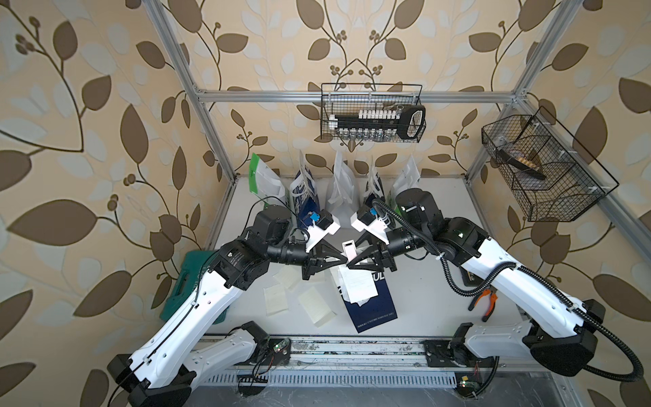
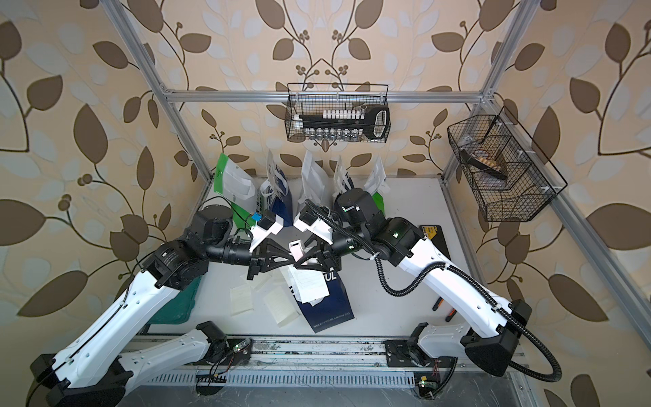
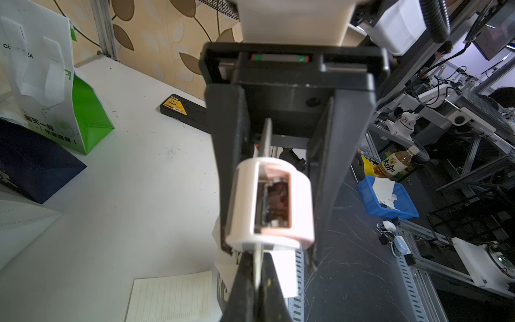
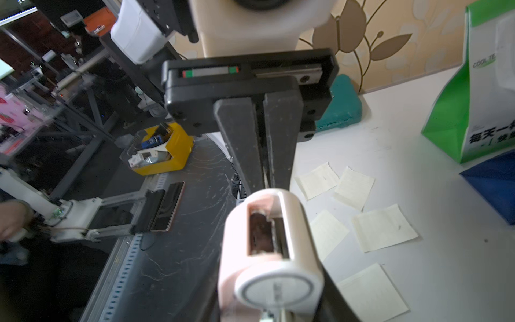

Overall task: Staple the receipts to the bags
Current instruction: Staple the receipt to the takeout bag, then pick up the stapler from the takeout bag.

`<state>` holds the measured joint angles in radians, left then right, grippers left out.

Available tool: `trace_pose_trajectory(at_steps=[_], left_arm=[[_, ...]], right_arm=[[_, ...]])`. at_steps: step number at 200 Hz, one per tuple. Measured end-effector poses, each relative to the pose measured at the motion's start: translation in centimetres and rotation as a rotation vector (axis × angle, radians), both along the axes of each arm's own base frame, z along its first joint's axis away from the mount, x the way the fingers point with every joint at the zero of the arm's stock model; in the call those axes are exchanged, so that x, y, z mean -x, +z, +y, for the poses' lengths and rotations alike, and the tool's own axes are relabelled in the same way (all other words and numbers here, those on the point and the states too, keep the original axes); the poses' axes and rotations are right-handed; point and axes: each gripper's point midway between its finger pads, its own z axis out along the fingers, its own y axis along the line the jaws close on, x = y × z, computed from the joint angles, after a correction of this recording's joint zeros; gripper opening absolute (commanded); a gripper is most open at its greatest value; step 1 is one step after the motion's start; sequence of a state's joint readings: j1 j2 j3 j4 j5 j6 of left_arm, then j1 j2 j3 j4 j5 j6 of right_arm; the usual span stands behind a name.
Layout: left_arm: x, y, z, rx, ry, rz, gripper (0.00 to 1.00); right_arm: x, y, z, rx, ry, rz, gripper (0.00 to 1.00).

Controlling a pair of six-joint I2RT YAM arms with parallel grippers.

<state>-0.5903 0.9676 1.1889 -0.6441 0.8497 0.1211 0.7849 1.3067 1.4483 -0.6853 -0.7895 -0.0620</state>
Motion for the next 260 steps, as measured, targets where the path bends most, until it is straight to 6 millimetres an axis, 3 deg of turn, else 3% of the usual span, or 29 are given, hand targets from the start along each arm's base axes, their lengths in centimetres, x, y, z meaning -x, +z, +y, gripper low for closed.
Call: trace_pose_trajectory(at_steps=[9,56,59,65,70,82,110,129,155,180,197,214,232,260], left_arm=[[-0.1,-0.1,0.0,-0.002,0.006,0.0,0.0],[-0.3,-0.3,0.1,-0.006,0.021,0.008,0.0],[-0.3,-0.3,0.1,-0.007,0.023,0.01,0.0],[-0.3,-0.3,0.1,-0.007,0.025,0.011,0.0],[-0.3,-0.3,0.1,-0.007,0.025,0.01,0.0],[-0.5,-0.2,0.1,-0.005,0.031,0.006,0.0],[-0.7,0.0,0.1,0.001,0.044,-0.006,0.0],[-1.0,0.1,0.1,0.006,0.063,-0.006,0.0],[-1.7,0.2,0.2,0.011,0.109,-0.003,0.0],[-2.4,0.0,0.0,0.003,0.172,0.011,0.0],[-2.9,-0.4,-0.4,-0.016,0.22,0.02,0.0],[-3.8,-1.2,-1.1,-0.058,0.276,0.042,0.0],[-4.8,-2.5,-1.7,-0.103,0.333,0.064,0.0],[-5.9,-3.1,-1.5,-0.126,0.416,0.078,0.0]], right_arm=[[-0.1,0.0,0.0,-0.002,0.0,-0.008,0.0],[-0.5,-0.3,0.0,-0.01,-0.012,-0.012,0.0],[-0.5,-0.3,0.0,-0.01,-0.014,-0.011,0.12],[-0.6,-0.3,0.1,-0.012,-0.017,-0.011,0.48],[-0.6,-0.3,0.0,-0.011,-0.022,-0.005,0.62],[-0.8,-0.1,0.1,-0.017,-0.031,-0.012,0.72],[-1.9,0.7,-0.2,-0.032,-0.106,-0.05,0.82],[-2.2,2.0,-1.0,-0.06,-0.16,-0.093,0.84],[-2.4,5.3,-2.5,-0.136,-0.258,-0.161,0.83],[-3.1,8.3,-4.4,-0.216,-0.394,-0.223,0.76],[-3.4,9.2,-5.2,-0.237,-0.475,-0.249,0.67],[-3.4,8.9,-4.8,-0.231,-0.529,-0.259,0.59],[-3.6,7.3,-3.9,-0.18,-0.577,-0.281,0.54],[-4.2,4.1,-3.2,-0.082,-0.651,-0.306,0.58]])
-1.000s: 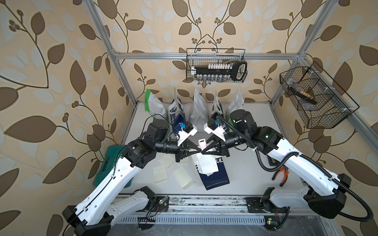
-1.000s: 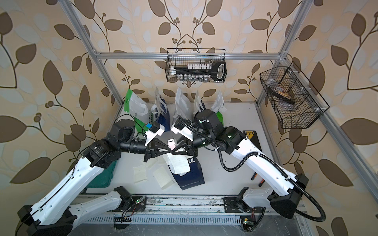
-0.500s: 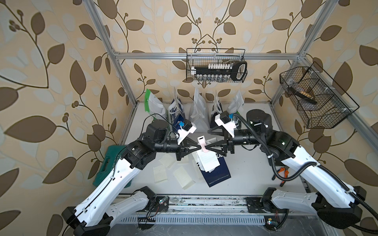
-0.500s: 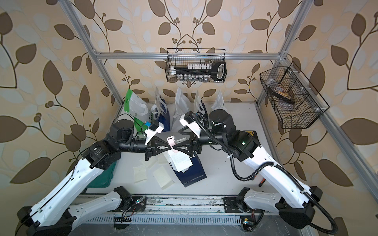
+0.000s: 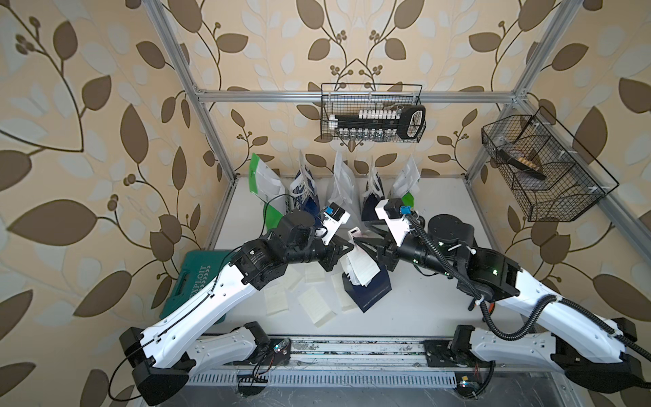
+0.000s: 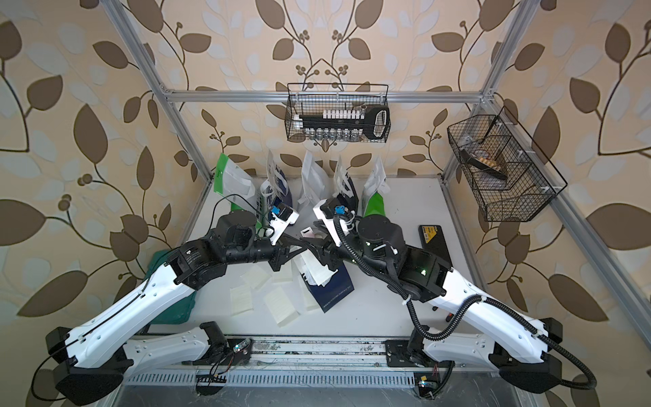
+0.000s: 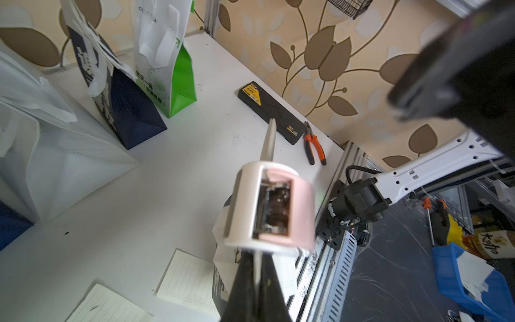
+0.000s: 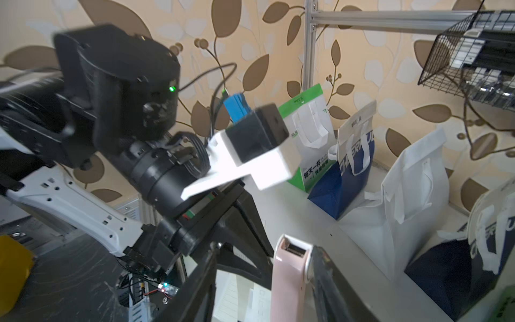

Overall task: Staple the receipts to the bags
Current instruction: Pick up the stapler from the takeout bag.

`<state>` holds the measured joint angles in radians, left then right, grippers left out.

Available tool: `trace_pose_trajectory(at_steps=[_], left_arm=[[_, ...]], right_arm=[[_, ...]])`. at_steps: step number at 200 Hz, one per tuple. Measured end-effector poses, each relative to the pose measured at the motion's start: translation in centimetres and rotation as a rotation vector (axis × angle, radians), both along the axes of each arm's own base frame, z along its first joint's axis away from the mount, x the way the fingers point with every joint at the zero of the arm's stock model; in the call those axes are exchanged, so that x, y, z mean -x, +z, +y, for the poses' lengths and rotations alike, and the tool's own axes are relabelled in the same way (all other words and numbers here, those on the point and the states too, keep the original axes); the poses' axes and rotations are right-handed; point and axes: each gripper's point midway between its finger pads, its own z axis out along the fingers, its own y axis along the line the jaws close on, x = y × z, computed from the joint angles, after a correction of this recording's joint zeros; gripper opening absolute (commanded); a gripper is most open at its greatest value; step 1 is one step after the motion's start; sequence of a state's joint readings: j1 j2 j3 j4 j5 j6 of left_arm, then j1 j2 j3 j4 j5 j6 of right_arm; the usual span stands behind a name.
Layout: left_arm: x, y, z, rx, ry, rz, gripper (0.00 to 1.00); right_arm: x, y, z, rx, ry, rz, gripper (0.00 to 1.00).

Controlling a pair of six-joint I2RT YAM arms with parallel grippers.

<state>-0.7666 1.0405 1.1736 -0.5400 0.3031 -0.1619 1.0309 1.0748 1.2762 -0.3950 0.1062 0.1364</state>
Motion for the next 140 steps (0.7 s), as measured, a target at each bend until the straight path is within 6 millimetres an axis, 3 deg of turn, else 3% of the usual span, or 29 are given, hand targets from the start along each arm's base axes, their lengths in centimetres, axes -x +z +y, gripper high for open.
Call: trace_pose_trajectory(at_steps=[56,101,121,140], left_arm=[[-0.3,0.3,0.1,0.009,0.041,-0.006,0.0],[-0.1,0.3,-0.1,0.008,0.032,-0.007,0.0],[-0.1,0.2,0.0,0.004,0.036,-0.005,0.0],[-0.1,0.3,-0.1,0.005,0.034,-0.006,0.0]], right_arm=[[-1.7,-2.1,0.0,0.061,-0.101,0.001,0.62],[-2.6,-3.3,0.8,0.092,-0.121,0.009,0.57],[-2.9,-3.8,1.1,0.104,-0.125,0.015,0.51],[-3.0,-4.0,1.2,0.109,-0.125,0.017,0.39]])
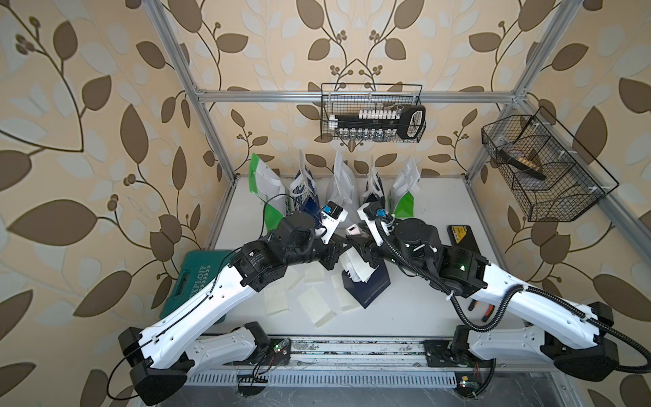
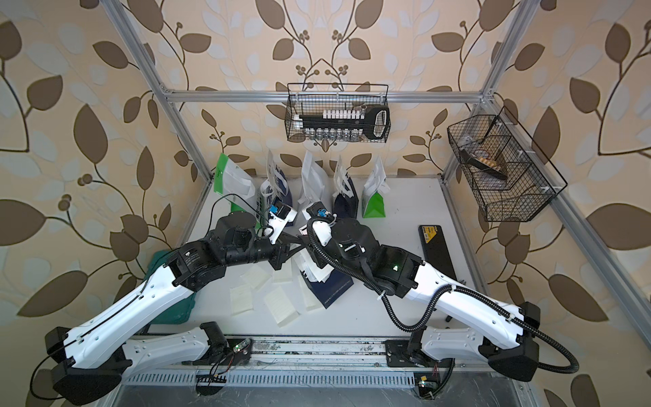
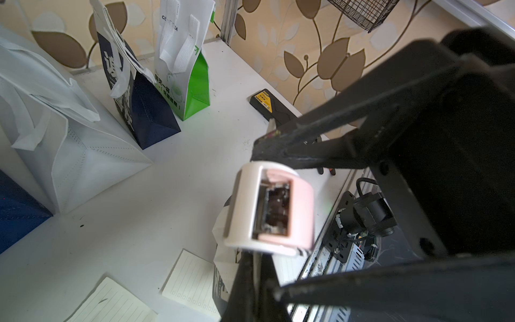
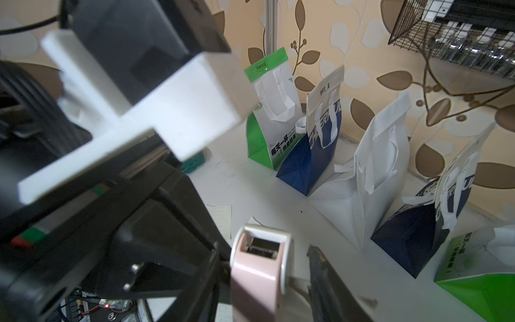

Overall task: Staple the receipts to the bags
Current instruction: Pick up the stapler from the takeout bag.

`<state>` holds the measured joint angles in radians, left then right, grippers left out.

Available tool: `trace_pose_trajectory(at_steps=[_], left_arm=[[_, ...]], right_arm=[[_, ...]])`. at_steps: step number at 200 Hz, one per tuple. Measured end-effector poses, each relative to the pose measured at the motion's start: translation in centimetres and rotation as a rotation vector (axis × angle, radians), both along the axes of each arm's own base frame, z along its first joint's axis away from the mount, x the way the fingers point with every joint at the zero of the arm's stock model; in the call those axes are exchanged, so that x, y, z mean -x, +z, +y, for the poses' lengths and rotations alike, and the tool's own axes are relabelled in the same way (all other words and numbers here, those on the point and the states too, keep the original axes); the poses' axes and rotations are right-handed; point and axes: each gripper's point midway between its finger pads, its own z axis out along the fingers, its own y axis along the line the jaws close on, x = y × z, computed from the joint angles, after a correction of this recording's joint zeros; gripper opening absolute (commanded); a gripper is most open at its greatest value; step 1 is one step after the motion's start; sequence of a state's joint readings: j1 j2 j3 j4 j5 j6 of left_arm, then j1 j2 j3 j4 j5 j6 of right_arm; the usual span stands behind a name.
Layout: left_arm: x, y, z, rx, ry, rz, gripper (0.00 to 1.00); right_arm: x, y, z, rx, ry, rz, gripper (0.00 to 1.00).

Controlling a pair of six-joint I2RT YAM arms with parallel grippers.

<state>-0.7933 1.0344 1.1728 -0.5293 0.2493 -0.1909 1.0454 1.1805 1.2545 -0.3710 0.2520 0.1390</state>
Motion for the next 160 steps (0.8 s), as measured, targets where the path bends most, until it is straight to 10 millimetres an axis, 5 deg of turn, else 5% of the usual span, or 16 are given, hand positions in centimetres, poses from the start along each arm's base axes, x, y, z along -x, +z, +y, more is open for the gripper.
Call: trace_pose_trajectory(at_steps=[78,129,160], left_arm=[[-0.1,0.0,-0.1,0.0,0.004,0.003,0.0],[-0.4,-0.5,-0.2,-0.006,0.014,0.025,0.0],[-0.4,-0.7,0.1,-0.02,0.03,0.032,0.0]], right_arm=[[-0.9,0.6,-0.3,-0.016,-0.053,-0.034,0.14],[-2.1,2.1,-1.1,-0.073,-0.141,-0.095,0.08],[-3.4,2.4,-3.3,-0.063,-0.251,-0.111,0.07]])
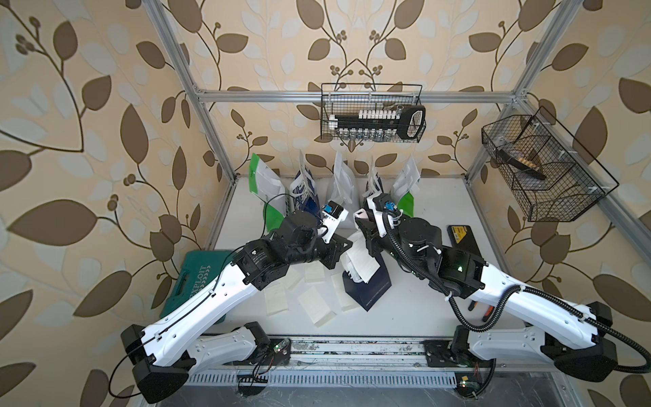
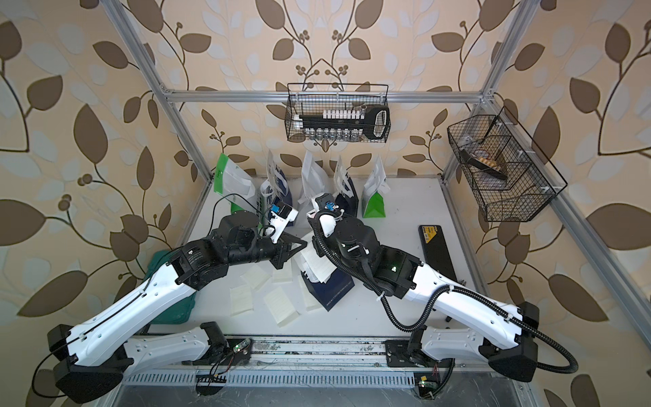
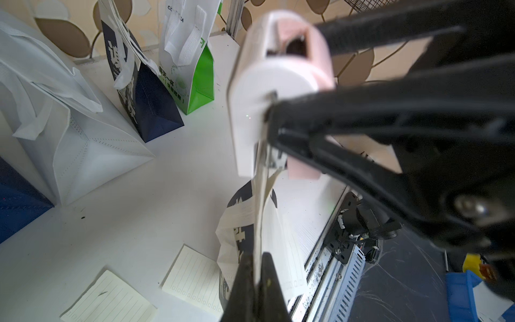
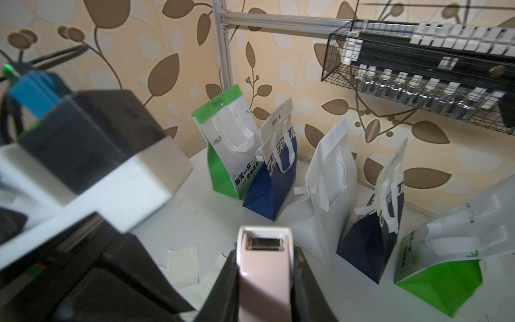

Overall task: Staple the receipts to the bags
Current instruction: Pick up the stapler from the takeout bag, then place the stapler at the center of the board.

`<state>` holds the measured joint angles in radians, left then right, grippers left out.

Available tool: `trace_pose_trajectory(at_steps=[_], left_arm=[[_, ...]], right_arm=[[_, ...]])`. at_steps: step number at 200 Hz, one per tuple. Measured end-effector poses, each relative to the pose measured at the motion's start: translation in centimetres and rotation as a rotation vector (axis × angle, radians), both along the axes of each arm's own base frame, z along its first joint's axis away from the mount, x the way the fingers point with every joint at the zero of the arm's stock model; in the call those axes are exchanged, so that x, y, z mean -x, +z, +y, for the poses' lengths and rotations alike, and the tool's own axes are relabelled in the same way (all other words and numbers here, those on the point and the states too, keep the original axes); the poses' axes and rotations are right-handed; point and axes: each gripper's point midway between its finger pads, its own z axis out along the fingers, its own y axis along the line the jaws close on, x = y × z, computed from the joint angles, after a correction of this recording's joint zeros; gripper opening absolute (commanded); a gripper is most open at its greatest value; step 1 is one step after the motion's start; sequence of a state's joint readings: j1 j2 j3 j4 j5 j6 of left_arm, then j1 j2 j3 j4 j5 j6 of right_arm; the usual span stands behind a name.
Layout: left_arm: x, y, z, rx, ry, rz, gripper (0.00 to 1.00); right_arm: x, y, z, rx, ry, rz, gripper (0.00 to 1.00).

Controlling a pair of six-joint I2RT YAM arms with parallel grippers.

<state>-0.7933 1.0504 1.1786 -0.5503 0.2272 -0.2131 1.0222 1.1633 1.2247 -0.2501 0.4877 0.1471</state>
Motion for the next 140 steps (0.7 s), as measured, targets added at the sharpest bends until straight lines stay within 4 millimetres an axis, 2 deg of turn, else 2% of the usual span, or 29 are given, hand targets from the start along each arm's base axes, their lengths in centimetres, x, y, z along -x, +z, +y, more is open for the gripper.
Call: trace_pose_trajectory(at_steps=[14,30,40,56,69,86,119,140], left_arm=[[0.0,-0.1,0.2,-0.005,0.008,-0.001,0.0],[-0.2,0.0,0.6,-0.015,0.03,-0.009,0.0],[-0.4,-0.1,0.9,-0.025,0.047,-0.014,0.0],[-0.8,0.0,1.3,-0.036,0.077,-0.026,0.0],[-1.1,-0.1,1.6,-0.046,0.099,-0.035,0.0],[-1.4,-0.1,1.9,-0.054,0.117,-0.041,0.0],[-1.7,-0.1,2.2,-0.065,0.139,-0.051,0.0],[-1.5,0.1,2.5,-0.065,0.145,-0.057,0.0]], right_arm=[[-0.7,-0.1,-2.3,-0.012,-0.072,0.015,0.07],[-1.0,-0.9,-5.9,-0.032,-0.166,0.048,0.07],[-0.7,-2.1,-8.4,-0.042,-0.222,0.086,0.07],[0.0,-4.6,-11.1,-0.045,-0.279,0.156,0.07],[0.5,-7.4,-12.5,-0.027,-0.313,0.243,0.07],[0.9,-11.7,-13.4,0.012,-0.341,0.371,0.07],[2.6,-22.5,-14.3,0.141,-0.369,0.698,0.06],[3.7,-27.7,-15.5,0.182,-0.403,0.891,0.06]])
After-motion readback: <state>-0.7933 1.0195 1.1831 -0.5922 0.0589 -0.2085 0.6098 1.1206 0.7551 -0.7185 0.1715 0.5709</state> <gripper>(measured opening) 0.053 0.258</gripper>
